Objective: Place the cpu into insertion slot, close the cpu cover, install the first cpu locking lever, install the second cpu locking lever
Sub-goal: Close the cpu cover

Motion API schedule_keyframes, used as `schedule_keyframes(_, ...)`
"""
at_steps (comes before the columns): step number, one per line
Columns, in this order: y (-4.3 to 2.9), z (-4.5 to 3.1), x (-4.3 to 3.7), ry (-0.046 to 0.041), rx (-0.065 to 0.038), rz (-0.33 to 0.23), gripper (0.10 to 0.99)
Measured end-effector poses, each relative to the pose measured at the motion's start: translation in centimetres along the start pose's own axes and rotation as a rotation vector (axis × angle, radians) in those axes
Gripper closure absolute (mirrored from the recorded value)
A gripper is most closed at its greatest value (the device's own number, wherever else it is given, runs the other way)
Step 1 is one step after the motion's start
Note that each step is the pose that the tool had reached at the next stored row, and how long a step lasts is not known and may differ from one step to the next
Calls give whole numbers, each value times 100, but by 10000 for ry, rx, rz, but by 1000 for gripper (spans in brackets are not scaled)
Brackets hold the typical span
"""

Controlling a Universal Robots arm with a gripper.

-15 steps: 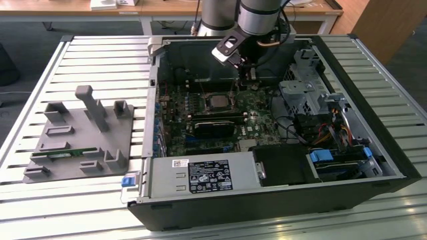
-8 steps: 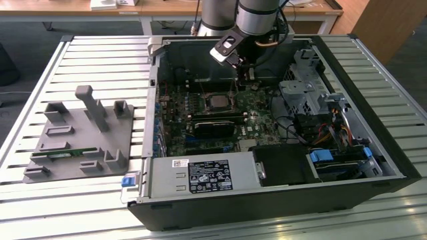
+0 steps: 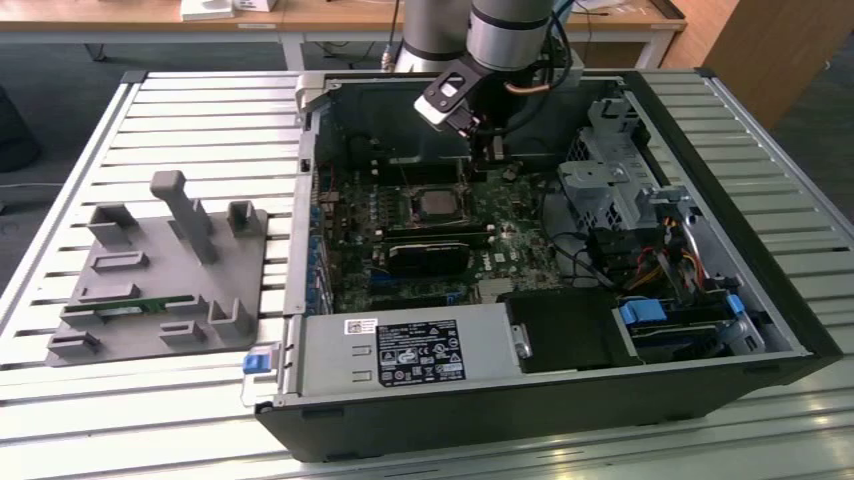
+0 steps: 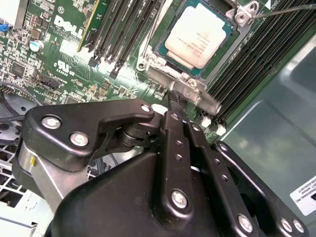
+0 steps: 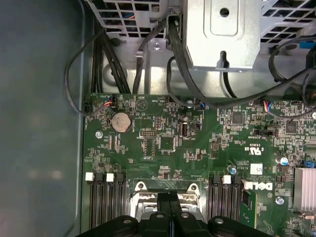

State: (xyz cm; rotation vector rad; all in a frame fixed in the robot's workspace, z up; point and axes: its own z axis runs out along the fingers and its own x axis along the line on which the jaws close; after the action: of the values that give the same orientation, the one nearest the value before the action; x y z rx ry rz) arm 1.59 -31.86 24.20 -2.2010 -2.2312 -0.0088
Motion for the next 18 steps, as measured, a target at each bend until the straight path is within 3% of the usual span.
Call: schedule_keyframes(18, -92, 3, 1, 0, 0, 0, 980)
